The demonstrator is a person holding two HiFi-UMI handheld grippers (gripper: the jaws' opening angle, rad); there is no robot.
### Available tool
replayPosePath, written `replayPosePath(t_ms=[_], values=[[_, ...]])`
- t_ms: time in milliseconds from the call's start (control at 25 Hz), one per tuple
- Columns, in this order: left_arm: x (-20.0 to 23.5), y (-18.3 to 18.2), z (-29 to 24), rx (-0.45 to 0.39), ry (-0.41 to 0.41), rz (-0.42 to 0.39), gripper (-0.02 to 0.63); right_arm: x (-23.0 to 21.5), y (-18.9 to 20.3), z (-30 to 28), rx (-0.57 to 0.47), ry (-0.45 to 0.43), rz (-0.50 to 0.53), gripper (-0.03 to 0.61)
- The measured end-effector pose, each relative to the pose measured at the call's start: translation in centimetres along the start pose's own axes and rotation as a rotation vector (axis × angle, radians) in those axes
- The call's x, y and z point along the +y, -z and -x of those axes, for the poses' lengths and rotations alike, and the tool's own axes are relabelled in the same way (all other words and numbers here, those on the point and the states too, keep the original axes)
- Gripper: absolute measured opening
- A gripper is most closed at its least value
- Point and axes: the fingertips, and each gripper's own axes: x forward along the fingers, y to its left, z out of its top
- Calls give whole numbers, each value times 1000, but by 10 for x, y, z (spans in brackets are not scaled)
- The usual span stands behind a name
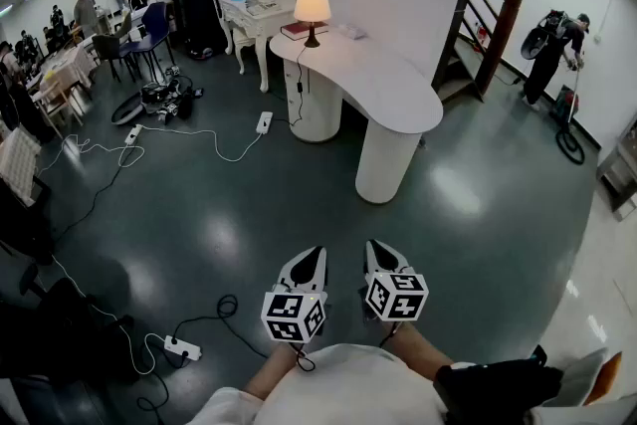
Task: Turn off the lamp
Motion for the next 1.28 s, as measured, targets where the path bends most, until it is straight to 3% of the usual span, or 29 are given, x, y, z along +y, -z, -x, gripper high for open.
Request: replayPosePath(t_ms=[1000,1280], values=[[-5,23,-41,26,-88,-3,9,-58,1,-3,44,-30,-6,-2],[-9,28,-59,65,-87,-23,9,-81,10,-13,82,-13,-57,-2]])
